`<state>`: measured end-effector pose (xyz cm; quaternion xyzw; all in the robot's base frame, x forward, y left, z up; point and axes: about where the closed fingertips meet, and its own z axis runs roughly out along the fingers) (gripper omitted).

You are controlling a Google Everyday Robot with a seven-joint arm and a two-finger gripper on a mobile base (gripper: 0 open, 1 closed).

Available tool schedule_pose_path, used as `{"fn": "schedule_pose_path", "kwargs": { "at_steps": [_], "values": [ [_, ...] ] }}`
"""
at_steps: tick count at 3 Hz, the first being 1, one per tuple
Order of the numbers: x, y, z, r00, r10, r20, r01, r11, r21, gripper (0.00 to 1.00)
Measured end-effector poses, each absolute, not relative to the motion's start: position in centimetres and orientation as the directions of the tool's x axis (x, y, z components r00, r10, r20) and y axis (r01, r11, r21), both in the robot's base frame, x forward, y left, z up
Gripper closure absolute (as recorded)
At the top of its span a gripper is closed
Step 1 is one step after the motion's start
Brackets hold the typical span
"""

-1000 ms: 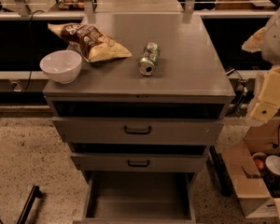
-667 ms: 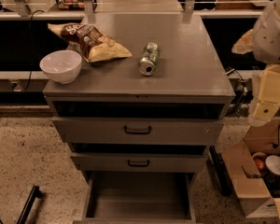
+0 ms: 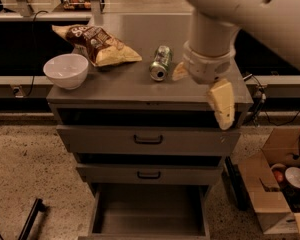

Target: Place green can into bottom drawer

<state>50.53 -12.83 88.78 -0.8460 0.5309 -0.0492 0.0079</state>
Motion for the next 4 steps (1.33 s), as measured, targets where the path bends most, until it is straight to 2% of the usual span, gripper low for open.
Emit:
{"fn": "schedule_pose_path", "kwargs": {
  "at_steps": [1, 2, 3, 4],
  "values": [
    [50.9, -12.7, 88.9, 0.504, -0.860, 0.083, -0.857, -0.510, -0.079, 0.00],
    [51.6, -12.5, 87.9, 0.485, -0.864, 0.133, -0.870, -0.493, -0.032, 0.00],
    [56.0, -12.5, 87.0, 0.509, -0.829, 0.233, -0.853, -0.521, 0.012, 0.00],
    [60.0, -11.7, 89.4, 0.582, -0.754, 0.306, -0.779, -0.625, -0.059, 0.00]
  ]
}}
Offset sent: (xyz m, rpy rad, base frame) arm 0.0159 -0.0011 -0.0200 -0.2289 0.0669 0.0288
